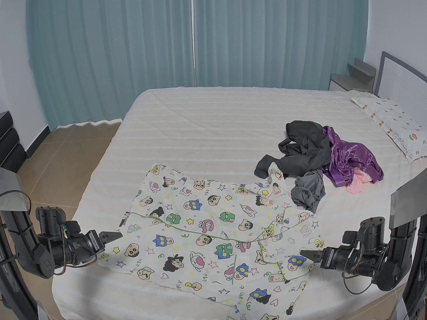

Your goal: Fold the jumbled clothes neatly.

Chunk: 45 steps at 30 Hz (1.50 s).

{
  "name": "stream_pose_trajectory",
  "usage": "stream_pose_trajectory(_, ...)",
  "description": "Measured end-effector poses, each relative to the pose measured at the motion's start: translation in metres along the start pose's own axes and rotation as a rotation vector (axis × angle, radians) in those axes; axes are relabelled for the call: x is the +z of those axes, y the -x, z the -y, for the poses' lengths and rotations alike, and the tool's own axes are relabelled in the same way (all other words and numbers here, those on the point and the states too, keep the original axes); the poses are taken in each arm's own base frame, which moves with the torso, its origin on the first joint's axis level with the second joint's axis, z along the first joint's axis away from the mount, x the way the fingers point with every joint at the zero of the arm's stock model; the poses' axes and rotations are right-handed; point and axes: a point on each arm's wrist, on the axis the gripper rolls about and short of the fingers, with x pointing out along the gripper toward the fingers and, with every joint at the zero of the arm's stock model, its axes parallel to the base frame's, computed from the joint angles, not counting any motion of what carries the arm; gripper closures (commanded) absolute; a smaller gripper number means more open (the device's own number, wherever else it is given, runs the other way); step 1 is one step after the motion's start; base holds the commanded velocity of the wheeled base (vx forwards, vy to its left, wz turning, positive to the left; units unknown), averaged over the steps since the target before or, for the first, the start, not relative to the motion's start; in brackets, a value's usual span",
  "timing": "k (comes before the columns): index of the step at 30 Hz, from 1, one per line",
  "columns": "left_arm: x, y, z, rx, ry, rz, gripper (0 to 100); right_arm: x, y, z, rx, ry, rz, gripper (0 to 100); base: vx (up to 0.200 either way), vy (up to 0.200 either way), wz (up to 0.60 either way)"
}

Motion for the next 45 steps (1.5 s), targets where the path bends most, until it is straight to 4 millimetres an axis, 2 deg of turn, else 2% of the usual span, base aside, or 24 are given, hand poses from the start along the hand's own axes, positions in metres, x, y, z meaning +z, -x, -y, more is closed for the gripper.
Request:
stream_pose_trajectory(7, -0.010, 0.002, -0.006, 0.033, -0.033, -0.040, 0, -0.021, 0.000, -0.022, -0.018, -0.005, -0.091, 0, 0.000, 0.000, 0.00)
stream_pose_trajectory(16, -0.017, -0.010, -0.018, 0.162, -0.051, -0.046, 0, -0.037, 0.003, -0.035, -0.023, 0.017, -0.157, 0, 0.000, 0.000, 0.00)
stream_pose_trajectory(23, -0.016, -0.028, -0.025, 0.260, -0.084, -0.025, 0, -0.042, 0.003, -0.040, -0.016, 0.042, -0.172, 0, 0.000, 0.000, 0.00)
stream_pose_trajectory(34, -0.014, -0.069, -0.016, 0.331, -0.153, 0.028, 0, -0.050, 0.002, -0.045, -0.024, 0.074, -0.183, 0, 0.000, 0.000, 0.00)
stream_pose_trajectory(35, -0.014, -0.070, -0.017, 0.335, -0.153, 0.030, 100, -0.050, 0.002, -0.045, -0.029, 0.077, -0.187, 0, 0.000, 0.000, 0.00)
stream_pose_trajectory(45, -0.016, -0.075, -0.018, 0.352, -0.154, 0.028, 100, -0.066, 0.000, -0.047, -0.050, 0.133, -0.258, 0, 0.000, 0.000, 0.00)
